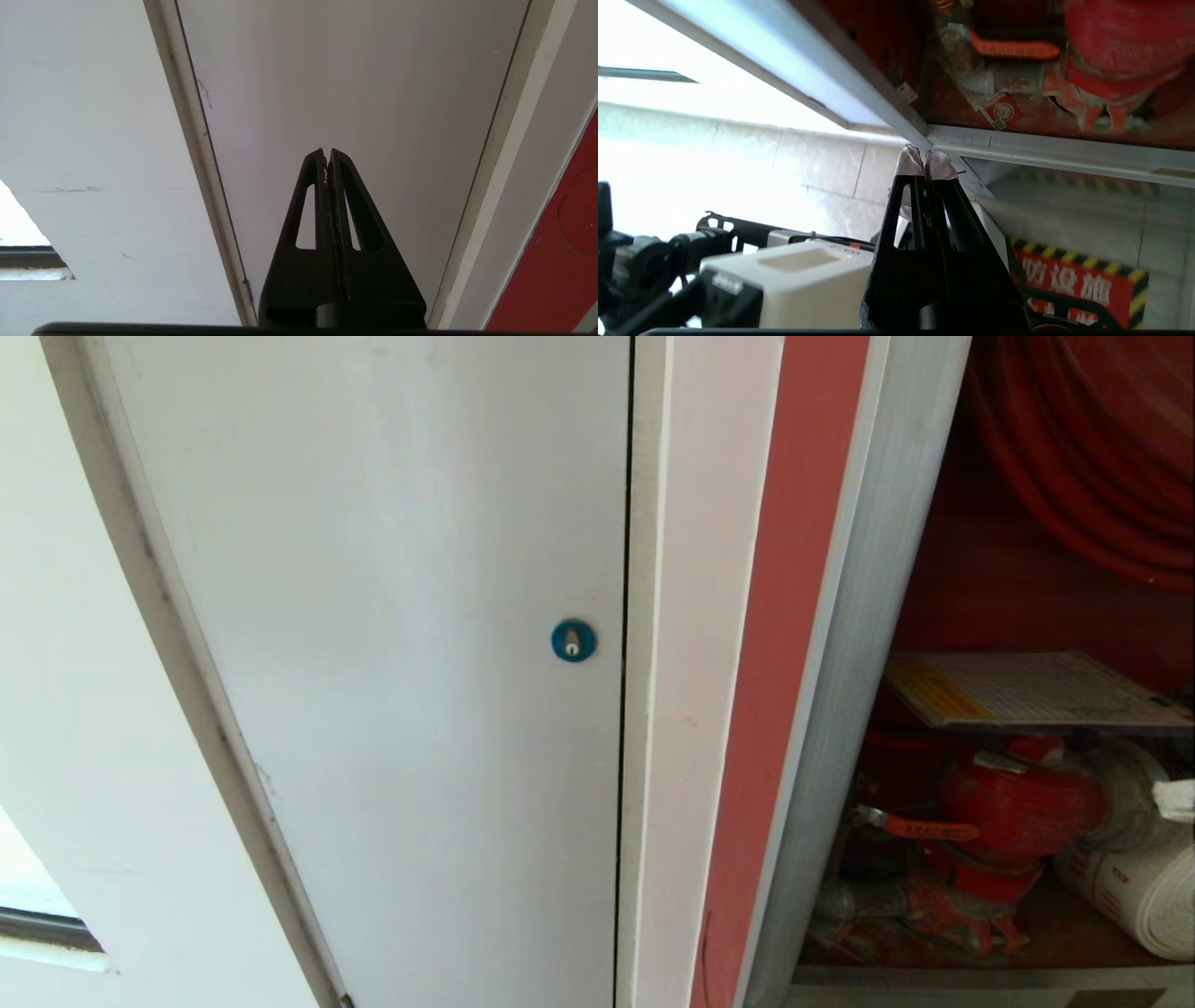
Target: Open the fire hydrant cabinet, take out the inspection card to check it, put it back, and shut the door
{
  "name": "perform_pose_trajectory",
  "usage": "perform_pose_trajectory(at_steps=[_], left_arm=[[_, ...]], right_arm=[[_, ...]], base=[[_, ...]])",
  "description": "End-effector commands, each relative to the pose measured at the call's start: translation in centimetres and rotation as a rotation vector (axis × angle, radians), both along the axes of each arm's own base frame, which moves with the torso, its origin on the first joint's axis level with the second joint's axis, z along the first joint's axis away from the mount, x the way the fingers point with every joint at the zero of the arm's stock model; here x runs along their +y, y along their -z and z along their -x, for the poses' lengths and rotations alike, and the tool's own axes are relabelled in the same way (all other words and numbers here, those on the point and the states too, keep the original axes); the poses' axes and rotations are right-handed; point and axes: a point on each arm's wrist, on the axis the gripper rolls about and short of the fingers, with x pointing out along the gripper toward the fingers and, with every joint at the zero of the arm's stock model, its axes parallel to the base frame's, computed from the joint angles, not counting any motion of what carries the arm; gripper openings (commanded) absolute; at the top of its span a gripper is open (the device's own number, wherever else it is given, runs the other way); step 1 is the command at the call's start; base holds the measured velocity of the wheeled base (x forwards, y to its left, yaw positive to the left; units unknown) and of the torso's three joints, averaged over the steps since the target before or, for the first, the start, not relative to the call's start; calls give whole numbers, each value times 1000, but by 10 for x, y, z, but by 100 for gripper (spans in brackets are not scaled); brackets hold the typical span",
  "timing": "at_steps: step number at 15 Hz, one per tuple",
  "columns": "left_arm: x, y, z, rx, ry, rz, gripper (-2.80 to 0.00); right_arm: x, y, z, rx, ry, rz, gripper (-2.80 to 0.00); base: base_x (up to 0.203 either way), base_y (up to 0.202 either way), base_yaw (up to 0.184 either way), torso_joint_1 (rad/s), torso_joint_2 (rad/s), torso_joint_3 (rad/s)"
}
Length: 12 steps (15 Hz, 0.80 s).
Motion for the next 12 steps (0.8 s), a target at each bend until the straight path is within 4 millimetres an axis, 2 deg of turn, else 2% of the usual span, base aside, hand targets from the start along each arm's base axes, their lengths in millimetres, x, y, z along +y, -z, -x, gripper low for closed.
perform_pose_trajectory(at_steps=[1, 6, 9, 12], left_arm=[[0, 8, -2, 29, 0, -1, -280], [0, 7, -2, 25, 1, -1, -280], [0, 7, -2, 27, 1, -1, -280], [0, 8, -2, 27, 0, -1, -280]], right_arm=[[-10, -1, 50, -113, -4, -21, -280], [-23, 14, 117, -269, -25, -7, -280], [-25, 17, 132, -312, 51, 16, -280], [-27, 27, 149, -277, 60, 25, -280]], base=[[0, 0, 0, 0, 0, 0], [0, 0, 0, 0, 0, 0], [0, 0, 0, 0, 0, 0], [0, 0, 0, 0, 0, 0]])
